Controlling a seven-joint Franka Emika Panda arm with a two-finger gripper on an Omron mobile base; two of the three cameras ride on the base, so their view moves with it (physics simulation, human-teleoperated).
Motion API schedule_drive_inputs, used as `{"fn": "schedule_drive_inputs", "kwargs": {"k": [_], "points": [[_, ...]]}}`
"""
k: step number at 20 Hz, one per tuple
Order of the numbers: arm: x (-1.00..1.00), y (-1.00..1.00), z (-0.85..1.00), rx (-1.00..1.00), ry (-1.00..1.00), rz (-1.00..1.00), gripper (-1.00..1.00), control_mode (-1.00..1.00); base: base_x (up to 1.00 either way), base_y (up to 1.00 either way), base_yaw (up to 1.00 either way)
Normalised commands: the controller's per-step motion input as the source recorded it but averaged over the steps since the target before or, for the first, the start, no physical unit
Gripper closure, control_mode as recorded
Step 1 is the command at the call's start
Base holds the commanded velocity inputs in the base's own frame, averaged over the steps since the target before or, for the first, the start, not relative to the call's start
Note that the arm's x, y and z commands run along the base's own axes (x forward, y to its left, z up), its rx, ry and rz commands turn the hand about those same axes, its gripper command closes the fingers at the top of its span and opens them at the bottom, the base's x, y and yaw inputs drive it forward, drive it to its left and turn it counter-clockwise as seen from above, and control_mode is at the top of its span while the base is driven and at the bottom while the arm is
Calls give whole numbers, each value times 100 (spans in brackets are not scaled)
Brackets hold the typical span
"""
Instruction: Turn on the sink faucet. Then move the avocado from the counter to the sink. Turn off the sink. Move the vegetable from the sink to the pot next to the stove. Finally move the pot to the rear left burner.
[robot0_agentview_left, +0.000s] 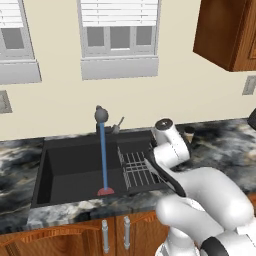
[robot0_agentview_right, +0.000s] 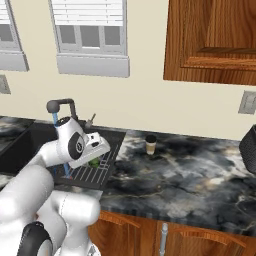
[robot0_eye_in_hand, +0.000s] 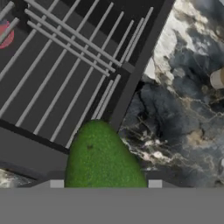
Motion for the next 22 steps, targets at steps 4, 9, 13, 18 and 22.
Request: {"fn": "schedule_drive_inputs", "kwargs": {"k": [4,9,13,18,22], "points": [[0,100,13,0,0,0,100,-100,0,0,0],[8,97,3,0,0,0,100,-100,0,0,0],[18,89,0,-1,0,0,100,-100,0,0,0],[25,71,0,0,0,-2,100,-100,0,0,0],[6,37,0,0,0,0,100,-100,0,0,0]]}}
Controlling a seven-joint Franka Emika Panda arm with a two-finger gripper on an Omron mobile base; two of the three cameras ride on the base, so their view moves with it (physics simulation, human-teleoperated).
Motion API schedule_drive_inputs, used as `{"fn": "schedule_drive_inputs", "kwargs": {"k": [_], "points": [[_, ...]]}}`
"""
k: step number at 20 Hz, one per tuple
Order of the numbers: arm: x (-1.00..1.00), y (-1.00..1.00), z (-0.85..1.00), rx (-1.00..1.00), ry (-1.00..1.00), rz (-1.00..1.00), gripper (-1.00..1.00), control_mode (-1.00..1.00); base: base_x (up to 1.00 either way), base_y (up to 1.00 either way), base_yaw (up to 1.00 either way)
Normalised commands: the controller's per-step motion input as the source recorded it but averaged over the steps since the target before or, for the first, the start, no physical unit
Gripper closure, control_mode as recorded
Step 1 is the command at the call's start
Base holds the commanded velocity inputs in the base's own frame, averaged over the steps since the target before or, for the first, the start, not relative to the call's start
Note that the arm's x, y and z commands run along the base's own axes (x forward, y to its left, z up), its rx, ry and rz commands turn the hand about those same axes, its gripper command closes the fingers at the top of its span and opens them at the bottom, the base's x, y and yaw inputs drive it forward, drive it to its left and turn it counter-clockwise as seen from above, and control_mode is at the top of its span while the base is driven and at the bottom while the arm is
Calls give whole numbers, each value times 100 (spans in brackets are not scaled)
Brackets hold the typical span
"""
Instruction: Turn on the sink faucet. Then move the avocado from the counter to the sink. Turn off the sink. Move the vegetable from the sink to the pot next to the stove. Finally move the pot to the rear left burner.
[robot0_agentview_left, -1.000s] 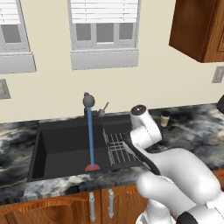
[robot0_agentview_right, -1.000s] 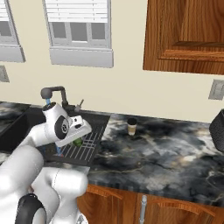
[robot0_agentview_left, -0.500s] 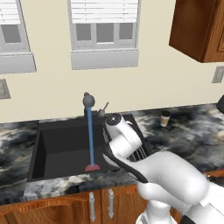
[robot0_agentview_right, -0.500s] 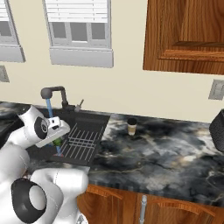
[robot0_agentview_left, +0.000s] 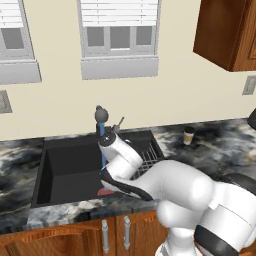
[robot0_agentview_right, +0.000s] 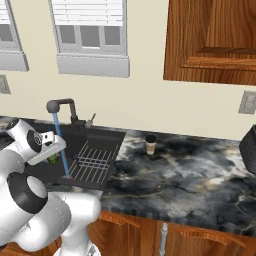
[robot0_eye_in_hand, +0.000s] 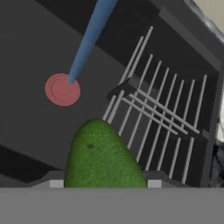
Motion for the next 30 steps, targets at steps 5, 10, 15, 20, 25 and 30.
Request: {"fn": "schedule_drive_inputs", "kwargs": {"k": [5,10,15,20,25,30], "points": [[4,22,-9,0,1,0,100,-100,0,0,0],[18,32,-15,0,4,0,100,-100,0,0,0],[18,25,-19,0,1,0,100,-100,0,0,0],[10,4,-16,0,1,0,100,-100,0,0,0],[18,12,-22,0,1,0,100,-100,0,0,0],[25,17,-19,0,0,0,100,-100,0,0,0]]}}
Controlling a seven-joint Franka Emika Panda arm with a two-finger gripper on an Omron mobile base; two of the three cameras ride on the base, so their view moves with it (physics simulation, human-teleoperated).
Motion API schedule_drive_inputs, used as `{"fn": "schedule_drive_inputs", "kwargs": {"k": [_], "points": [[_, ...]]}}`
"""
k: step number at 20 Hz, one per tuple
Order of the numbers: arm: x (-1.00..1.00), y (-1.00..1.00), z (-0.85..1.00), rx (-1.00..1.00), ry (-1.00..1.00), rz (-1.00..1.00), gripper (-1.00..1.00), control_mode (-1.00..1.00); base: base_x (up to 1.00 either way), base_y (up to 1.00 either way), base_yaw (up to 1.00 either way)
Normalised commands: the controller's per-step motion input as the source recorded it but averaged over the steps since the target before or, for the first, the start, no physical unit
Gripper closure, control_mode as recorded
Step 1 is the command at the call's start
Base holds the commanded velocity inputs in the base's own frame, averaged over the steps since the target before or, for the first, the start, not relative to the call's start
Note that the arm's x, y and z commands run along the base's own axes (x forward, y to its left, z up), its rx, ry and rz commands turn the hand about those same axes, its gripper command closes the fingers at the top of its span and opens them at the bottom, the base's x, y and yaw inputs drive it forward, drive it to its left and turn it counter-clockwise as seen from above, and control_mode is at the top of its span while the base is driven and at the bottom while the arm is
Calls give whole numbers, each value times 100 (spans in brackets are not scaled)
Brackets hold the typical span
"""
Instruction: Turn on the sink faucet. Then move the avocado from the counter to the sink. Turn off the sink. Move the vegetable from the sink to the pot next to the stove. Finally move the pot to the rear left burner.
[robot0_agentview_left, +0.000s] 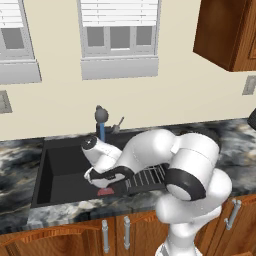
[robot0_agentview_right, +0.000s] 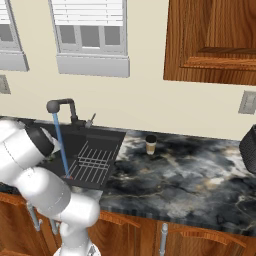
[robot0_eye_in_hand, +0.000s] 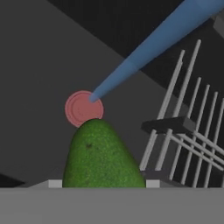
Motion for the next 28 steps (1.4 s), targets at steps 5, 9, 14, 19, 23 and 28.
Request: {"fn": "schedule_drive_inputs", "kwargs": {"k": [5,9,14,19,23,28], "points": [[25,17,-10,0,3,0,100,-100,0,0,0],[17,21,-12,1,6,0,100,-100,0,0,0],[0,2,-17,0,9,0,100,-100,0,0,0],[11,9,-22,2,6,0,100,-100,0,0,0],[13,10,-30,1,1,0,100,-100,0,0,0],[4,4,-13,0,3,0,100,-100,0,0,0]]}}
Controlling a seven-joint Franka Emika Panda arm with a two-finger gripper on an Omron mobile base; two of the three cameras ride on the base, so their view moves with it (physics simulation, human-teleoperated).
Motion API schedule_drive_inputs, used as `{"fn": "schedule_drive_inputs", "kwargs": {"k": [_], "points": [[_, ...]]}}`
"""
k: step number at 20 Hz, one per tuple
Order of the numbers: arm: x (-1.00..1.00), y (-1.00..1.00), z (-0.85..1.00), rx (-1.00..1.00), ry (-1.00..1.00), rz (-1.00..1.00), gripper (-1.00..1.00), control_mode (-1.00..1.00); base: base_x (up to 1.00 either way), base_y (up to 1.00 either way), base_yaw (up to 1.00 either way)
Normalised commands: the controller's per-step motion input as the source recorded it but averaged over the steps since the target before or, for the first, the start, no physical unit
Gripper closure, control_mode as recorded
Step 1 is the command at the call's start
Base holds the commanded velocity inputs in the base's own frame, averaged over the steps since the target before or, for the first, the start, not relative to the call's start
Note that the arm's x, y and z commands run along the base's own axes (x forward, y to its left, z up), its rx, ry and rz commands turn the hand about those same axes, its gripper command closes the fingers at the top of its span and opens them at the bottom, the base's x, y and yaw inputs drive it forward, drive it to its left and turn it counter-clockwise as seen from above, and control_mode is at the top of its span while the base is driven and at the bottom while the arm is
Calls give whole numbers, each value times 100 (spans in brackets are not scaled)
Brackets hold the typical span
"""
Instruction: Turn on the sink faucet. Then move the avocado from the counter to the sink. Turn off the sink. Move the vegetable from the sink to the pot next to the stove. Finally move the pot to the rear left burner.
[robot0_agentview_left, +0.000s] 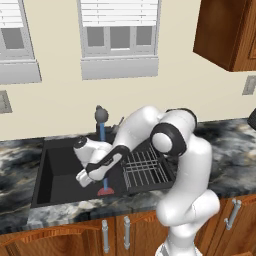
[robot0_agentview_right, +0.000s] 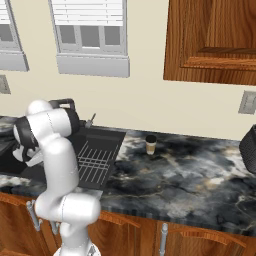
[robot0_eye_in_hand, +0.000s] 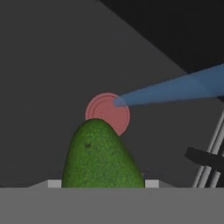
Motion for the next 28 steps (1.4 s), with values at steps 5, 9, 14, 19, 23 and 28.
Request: {"fn": "schedule_drive_inputs", "kwargs": {"k": [5,9,14,19,23,28], "points": [[5,0,-15,0,5,0,100,-100,0,0,0],[20,1,-17,0,4,0,100,-100,0,0,0],[23,3,-20,0,1,0,100,-100,0,0,0],[21,7,-17,0,2,0,100,-100,0,0,0],[21,11,-14,0,5,0,100,-100,0,0,0],[20,13,-17,0,5,0,100,-100,0,0,0]]}}
